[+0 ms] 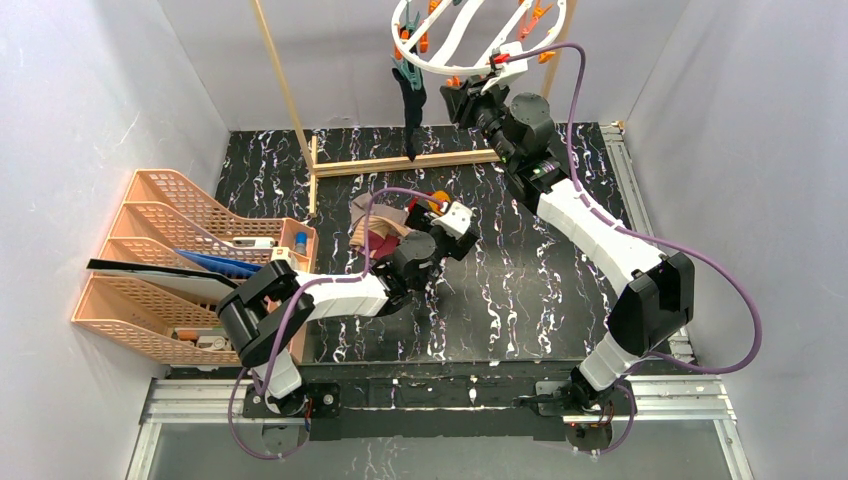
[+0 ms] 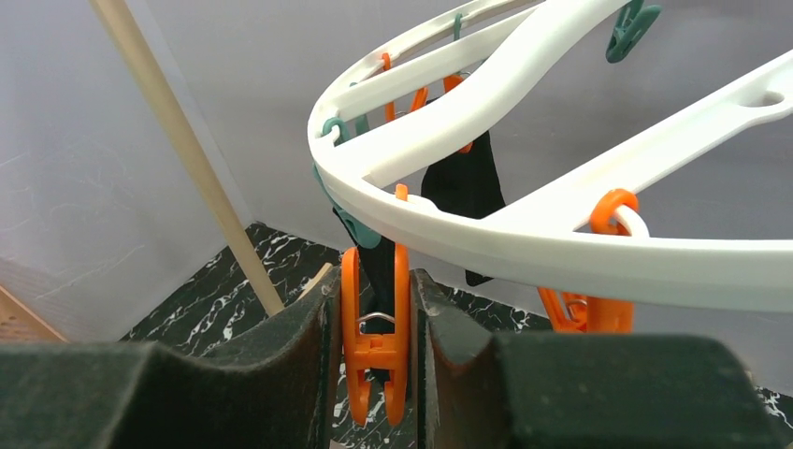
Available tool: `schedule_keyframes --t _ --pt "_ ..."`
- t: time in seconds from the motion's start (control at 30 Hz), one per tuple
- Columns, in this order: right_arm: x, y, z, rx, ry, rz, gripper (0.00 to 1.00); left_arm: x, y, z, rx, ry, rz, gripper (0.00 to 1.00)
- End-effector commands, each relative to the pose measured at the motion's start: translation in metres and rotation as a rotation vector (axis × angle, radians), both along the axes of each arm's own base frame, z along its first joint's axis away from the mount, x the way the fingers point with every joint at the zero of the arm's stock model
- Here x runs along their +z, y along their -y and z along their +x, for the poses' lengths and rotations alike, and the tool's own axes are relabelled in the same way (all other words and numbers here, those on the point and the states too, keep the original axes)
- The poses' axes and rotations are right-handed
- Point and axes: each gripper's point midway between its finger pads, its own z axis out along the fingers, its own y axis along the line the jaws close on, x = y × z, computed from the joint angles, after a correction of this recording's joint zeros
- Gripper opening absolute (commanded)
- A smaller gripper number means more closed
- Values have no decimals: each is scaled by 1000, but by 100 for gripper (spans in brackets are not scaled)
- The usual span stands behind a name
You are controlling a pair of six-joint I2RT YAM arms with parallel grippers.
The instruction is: Remove the socks clipped to the hanger
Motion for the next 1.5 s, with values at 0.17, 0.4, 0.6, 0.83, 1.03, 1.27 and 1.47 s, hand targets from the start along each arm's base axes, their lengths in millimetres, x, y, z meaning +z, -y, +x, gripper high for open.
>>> schedule_keyframes --t 0.17,0.4,0.6,0.83,1.03,1.27,1.47 --pt "41 13 -14 -10 90 56 17 8 -40 11 240 17 17 98" --pt "44 16 -16 -14 93 61 19 11 -58 6 292 22 15 98" --pt "46 21 -20 -19 96 64 21 0 -36 -16 52 -64 156 98" --pt "45 20 -21 -8 86 78 21 -48 -22 -29 -77 -275 423 98" --pt "49 25 -25 -17 96 78 22 -61 -17 -34 -139 -420 410 98" --pt "55 31 -32 -25 107 85 24 -89 -23 -38 -138 -592 533 98" --pt "57 37 -38 -27 109 86 34 -62 -37 -24 -35 -469 408 98"
